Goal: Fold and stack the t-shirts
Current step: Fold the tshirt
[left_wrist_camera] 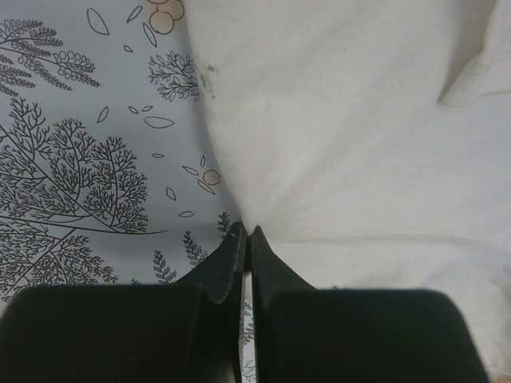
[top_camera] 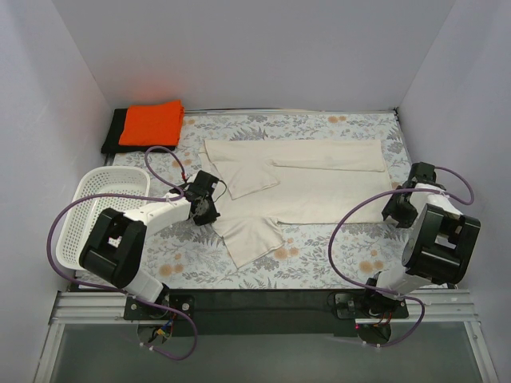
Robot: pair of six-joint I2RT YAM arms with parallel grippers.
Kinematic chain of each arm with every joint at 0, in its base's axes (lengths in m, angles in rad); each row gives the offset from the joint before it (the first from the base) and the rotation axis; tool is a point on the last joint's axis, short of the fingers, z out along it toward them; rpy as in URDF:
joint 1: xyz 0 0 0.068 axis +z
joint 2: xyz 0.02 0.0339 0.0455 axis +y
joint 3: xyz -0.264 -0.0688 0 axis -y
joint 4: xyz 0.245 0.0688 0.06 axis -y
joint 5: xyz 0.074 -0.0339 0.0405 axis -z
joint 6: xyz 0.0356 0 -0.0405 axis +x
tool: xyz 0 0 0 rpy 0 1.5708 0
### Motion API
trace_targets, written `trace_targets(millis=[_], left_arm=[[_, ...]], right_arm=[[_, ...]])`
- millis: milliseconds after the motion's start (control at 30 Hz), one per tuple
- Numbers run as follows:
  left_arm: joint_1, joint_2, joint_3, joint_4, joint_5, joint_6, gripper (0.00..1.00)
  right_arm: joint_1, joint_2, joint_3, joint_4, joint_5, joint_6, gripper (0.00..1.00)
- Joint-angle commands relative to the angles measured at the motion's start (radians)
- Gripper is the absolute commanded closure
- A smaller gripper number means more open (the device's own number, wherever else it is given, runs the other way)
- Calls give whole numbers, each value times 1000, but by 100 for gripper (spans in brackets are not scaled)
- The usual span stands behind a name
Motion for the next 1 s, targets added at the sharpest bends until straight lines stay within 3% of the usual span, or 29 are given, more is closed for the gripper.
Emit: trace_targets(millis=[0,633,733,833,867,967], left_arm=[[-2,-2,13,-51,-29,12,100],[0,3,22,-59,-31,14,100],[-2,-2,22,-62,-28,10,100],[1,-10,19,-73,-29,10,100],[6,-11,17,-76,-31,10,100],[17,-33,13,-97,-41,7,100]], right_arm=[[-14,14,18,61,-13,-12,56],[-43,58,-29,127,-29,-3,64],[-49,52,-48,134,-22,-3,70],[-53,45,-55,134,-19,-3,81],[-55,37,-60,133,-21,-2,90],[-55,10,-81,122,-35,14,99]])
